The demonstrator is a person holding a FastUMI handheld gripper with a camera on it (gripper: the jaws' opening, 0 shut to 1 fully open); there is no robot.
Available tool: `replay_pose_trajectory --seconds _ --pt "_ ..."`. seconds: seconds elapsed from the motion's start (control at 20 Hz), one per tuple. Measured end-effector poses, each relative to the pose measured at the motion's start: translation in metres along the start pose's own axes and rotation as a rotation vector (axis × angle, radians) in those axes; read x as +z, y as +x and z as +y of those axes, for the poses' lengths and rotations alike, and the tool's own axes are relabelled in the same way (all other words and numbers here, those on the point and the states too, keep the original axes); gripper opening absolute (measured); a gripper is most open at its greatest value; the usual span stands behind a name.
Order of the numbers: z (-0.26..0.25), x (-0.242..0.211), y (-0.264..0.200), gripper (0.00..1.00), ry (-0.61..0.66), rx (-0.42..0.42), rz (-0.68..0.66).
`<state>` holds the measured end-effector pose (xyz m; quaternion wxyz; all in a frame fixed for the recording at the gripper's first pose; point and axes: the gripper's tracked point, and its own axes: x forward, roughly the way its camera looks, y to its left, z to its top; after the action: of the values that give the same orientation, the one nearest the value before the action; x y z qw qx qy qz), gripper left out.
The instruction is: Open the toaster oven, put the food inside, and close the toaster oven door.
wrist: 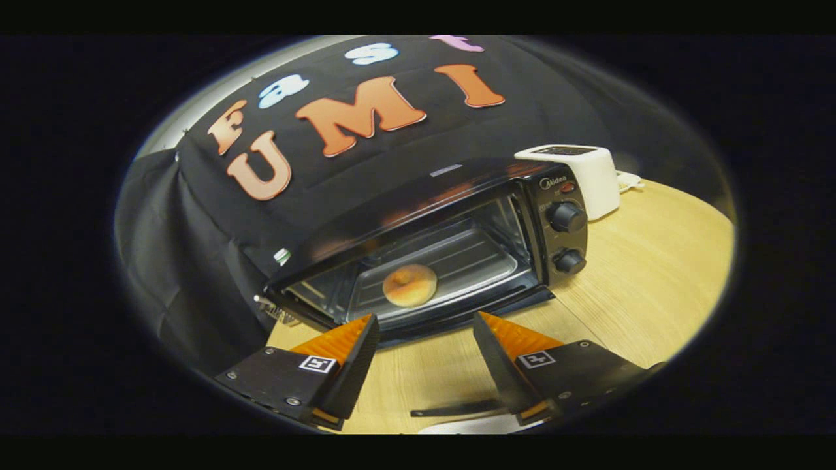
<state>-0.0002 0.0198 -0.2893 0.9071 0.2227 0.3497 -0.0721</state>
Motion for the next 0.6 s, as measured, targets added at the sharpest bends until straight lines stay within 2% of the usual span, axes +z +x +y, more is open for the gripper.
replay_pose_trajectory --seconds 0.2,0.35,0.6 --pt "-0.001 -0.033 -0.028 0.87 -0.110 0.016 0.062" --pt "0.004 -0.059 -0.045 0.87 -0.141 0.070 0.117" --pt "-0.021 -0.084 -0.063 0.87 -0.249 0.007 0.139"
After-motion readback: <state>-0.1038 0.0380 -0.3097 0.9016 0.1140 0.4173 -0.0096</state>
